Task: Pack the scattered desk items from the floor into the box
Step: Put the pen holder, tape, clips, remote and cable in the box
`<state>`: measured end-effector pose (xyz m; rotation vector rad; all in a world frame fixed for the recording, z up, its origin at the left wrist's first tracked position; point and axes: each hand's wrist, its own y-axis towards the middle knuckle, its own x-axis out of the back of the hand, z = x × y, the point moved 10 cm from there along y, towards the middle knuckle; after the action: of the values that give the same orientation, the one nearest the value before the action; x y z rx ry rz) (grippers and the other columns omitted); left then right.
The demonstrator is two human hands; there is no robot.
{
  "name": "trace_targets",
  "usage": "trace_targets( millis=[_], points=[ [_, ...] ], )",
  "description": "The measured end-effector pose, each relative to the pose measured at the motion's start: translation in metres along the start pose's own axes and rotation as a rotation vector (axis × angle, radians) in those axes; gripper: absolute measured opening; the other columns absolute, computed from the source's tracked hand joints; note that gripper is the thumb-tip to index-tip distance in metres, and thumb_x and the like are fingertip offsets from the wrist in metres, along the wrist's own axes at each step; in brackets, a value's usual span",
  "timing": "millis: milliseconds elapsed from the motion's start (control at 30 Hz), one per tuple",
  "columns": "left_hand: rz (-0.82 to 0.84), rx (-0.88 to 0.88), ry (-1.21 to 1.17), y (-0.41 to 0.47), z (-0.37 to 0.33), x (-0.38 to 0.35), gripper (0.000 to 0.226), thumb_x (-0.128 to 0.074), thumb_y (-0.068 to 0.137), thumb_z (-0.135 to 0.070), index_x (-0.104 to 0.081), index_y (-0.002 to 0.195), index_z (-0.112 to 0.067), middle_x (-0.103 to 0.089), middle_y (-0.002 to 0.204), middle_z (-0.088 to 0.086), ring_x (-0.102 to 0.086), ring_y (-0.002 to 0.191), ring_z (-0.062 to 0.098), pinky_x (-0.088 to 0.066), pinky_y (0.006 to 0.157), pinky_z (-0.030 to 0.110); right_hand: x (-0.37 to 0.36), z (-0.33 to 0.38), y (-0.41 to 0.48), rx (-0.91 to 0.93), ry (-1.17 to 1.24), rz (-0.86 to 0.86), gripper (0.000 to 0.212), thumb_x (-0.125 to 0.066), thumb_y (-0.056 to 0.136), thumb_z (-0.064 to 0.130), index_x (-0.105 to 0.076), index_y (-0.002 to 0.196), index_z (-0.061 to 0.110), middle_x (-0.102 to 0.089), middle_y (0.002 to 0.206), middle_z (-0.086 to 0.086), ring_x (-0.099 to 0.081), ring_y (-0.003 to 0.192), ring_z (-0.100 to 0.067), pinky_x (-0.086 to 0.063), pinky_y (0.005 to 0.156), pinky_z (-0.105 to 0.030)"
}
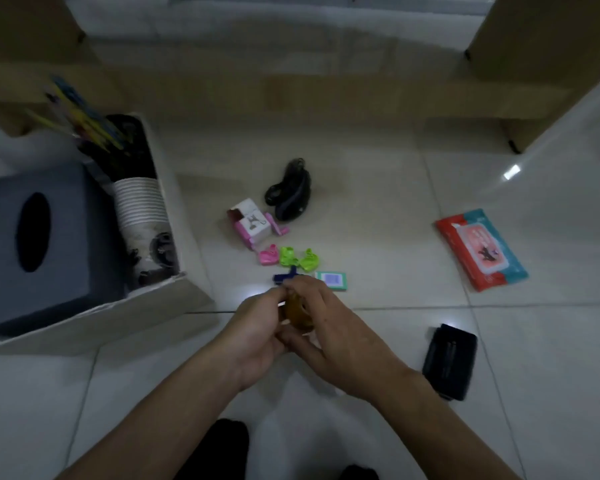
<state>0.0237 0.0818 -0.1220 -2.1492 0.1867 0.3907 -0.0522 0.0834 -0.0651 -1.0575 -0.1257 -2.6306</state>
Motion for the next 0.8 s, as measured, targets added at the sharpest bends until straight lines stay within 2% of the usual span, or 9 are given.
trace_targets(
  millis=[67,133,233,333,400,467,567,700,800],
  points=[
    [0.022,-0.038,0.062,-0.016,-0.022,0.01,0.034,-0.043,0.102,-0.028,-0.069,0.11,-0.006,-0.071,0.086,0.01,-0.066,0.068,0.019,-0.052,0.074,0.035,0.001,0.02,0.018,0.048,-0.008,0.034,0.058,-0.059,0.098,0.034,-0.036,0.15,0.022,-0.036,0.15,0.002,-0.042,0.134,-0.012,-0.04,0.108,-0.027],
    [0.031,-0.103,0.183,-0.037,-0.044,0.021,0.03,-0.043,0.1,-0.031,-0.07,0.1,-0.017,-0.07,0.079,0.001,-0.064,0.064,0.013,-0.048,0.08,0.034,0.007,0.041,0.038,0.073,-0.008,0.024,0.052,-0.058,0.098,0.031,-0.041,0.146,0.021,-0.04,0.142,0.001,-0.047,0.126,-0.013,-0.041,0.105,-0.027],
    [-0.076,-0.294,0.308,-0.069,-0.087,0.053,0.034,-0.044,0.1,-0.034,-0.074,0.091,-0.022,-0.077,0.082,-0.002,-0.075,0.074,0.016,-0.058,0.079,0.031,0.01,0.088,0.067,0.192,0.023,0.027,0.043,-0.057,0.098,0.032,-0.048,0.137,0.017,-0.048,0.128,0.0,-0.053,0.111,-0.012,-0.044,0.095,-0.024],
    [-0.375,-0.674,0.533,-0.11,-0.139,0.103,0.032,-0.042,0.103,-0.039,-0.072,0.1,-0.029,-0.077,0.085,-0.009,-0.074,0.075,0.012,-0.056,0.066,0.024,0.016,0.122,0.106,0.25,0.077,0.04,0.038,-0.06,0.097,0.034,-0.05,0.132,0.023,-0.052,0.113,0.013,-0.052,0.095,0.008,-0.036,0.081,-0.003],
    [-0.633,-0.892,0.893,-0.135,-0.161,0.131,0.028,-0.043,0.101,-0.038,-0.068,0.11,-0.029,-0.073,0.085,-0.01,-0.069,0.074,0.009,-0.054,0.064,0.027,0.007,0.138,0.136,0.255,0.032,0.162,0.038,-0.06,0.097,0.038,-0.048,0.132,0.03,-0.051,0.11,0.017,-0.051,0.091,0.013,-0.038,0.075,-0.005],
    [-0.738,-0.903,1.077,-0.136,-0.16,0.154,0.021,-0.049,0.099,-0.028,-0.068,0.108,-0.025,-0.071,0.085,-0.008,-0.065,0.074,0.013,-0.053,0.067,0.035,-0.015,0.152,0.162,0.307,-0.113,0.316,0.038,-0.059,0.097,0.04,-0.045,0.132,0.033,-0.049,0.118,0.014,-0.051,0.096,0.003,-0.042,0.077,-0.014],
    [-0.78,-0.946,1.202,-0.129,-0.149,0.165,0.016,-0.057,0.096,-0.017,-0.071,0.1,-0.023,-0.069,0.082,-0.008,-0.057,0.072,0.017,-0.049,0.068,0.04,-0.059,0.162,0.188,0.38,-0.418,0.527,0.037,-0.064,0.092,0.034,-0.046,0.125,0.034,-0.048,0.12,0.008,-0.049,0.1,-0.011,-0.046,0.075,-0.028],
    [-0.842,-1.003,1.204,-0.126,-0.142,0.169,0.015,-0.056,0.095,-0.02,-0.07,0.1,-0.023,-0.07,0.085,-0.01,-0.046,0.07,0.012,-0.039,0.067,0.038,-0.106,0.147,0.203,0.41,-0.853,0.786,0.033,-0.07,0.084,0.022,-0.058,0.114,0.026,-0.058,0.106,0.001,-0.058,0.091,-0.021,-0.047,0.062,-0.029],
    [-0.856,-1.039,1.217,-0.125,-0.14,0.169,0.016,-0.057,0.094,-0.021,-0.071,0.1,-0.023,-0.07,0.089,-0.012,-0.045,0.072,0.011,-0.036,0.067,0.036,-0.121,0.133,0.209,0.402,-1.035,0.846,0.031,-0.069,0.084,0.017,-0.066,0.114,0.023,-0.063,0.101,-0.001,-0.061,0.081,-0.021,-0.047,0.057,-0.03]
  ],
)
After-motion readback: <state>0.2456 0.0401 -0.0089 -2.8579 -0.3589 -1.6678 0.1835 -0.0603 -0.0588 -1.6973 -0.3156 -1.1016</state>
